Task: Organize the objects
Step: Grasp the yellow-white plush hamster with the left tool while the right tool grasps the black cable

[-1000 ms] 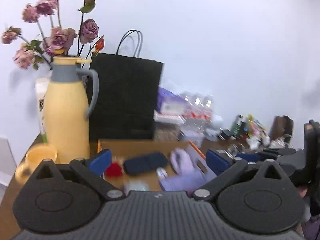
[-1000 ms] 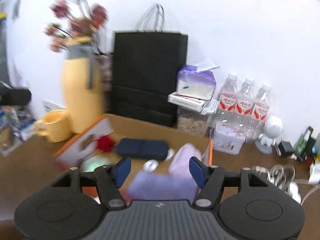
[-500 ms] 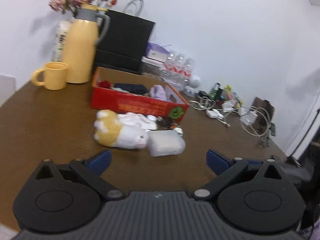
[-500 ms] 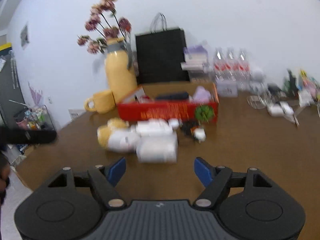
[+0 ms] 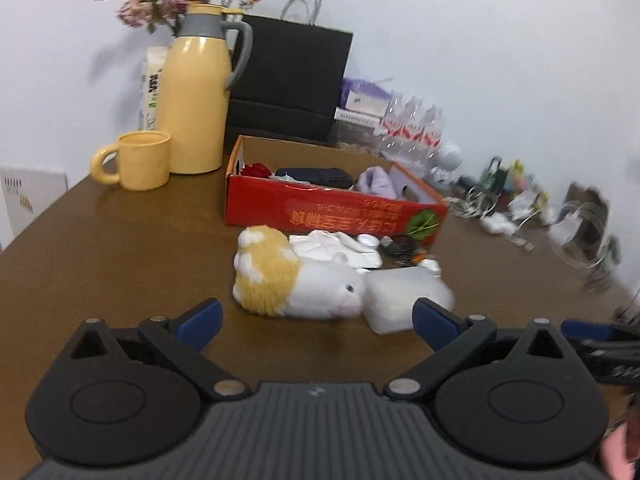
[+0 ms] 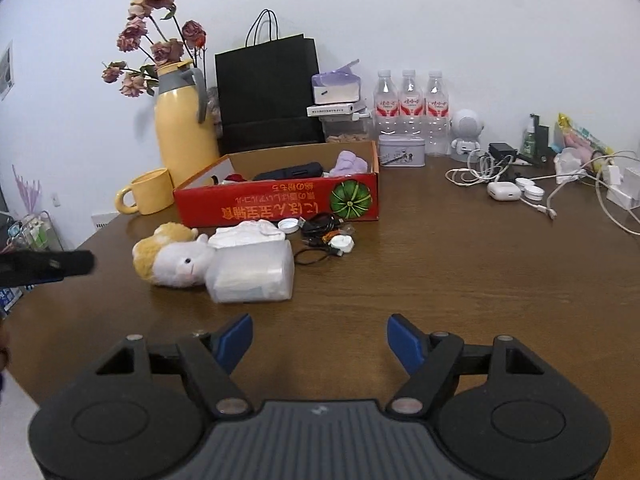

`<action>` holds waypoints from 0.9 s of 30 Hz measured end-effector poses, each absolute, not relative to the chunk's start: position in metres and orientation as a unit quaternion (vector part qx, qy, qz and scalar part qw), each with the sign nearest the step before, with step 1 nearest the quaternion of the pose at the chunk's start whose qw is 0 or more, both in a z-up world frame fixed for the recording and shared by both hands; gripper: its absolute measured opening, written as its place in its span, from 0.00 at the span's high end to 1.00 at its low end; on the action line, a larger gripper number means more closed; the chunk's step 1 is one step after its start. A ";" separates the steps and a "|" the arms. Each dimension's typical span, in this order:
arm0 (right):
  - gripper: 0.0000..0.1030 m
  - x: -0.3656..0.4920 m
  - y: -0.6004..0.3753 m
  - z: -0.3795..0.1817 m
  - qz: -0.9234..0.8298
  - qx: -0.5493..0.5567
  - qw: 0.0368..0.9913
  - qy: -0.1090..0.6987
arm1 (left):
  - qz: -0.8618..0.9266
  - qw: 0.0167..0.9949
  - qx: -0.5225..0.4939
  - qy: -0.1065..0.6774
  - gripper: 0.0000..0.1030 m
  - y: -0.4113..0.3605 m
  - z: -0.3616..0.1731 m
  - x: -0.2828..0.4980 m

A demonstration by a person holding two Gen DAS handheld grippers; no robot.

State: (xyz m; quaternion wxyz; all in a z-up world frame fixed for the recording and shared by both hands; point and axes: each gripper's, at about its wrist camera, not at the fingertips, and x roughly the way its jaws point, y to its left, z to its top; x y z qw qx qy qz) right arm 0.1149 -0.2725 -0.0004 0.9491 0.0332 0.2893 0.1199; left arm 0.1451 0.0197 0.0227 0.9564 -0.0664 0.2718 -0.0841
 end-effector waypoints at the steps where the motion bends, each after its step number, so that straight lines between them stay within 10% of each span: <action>1: 0.30 0.125 -0.271 -0.002 0.122 0.033 0.949 0.288 | -0.087 0.957 -0.055 0.271 0.00 0.015 0.017 0.159; 12: 0.58 0.273 -0.251 -0.016 0.119 0.013 0.952 0.281 | -0.021 0.951 -0.063 0.301 0.00 0.019 -0.007 0.278; 17: 0.61 0.339 -0.229 -0.034 0.126 -0.026 0.943 0.307 | -0.020 0.934 -0.091 0.344 0.47 0.037 -0.025 0.294; 27: 0.81 0.324 -0.235 -0.023 0.127 0.040 0.950 0.284 | -0.060 0.952 -0.094 0.285 0.54 0.035 0.007 0.235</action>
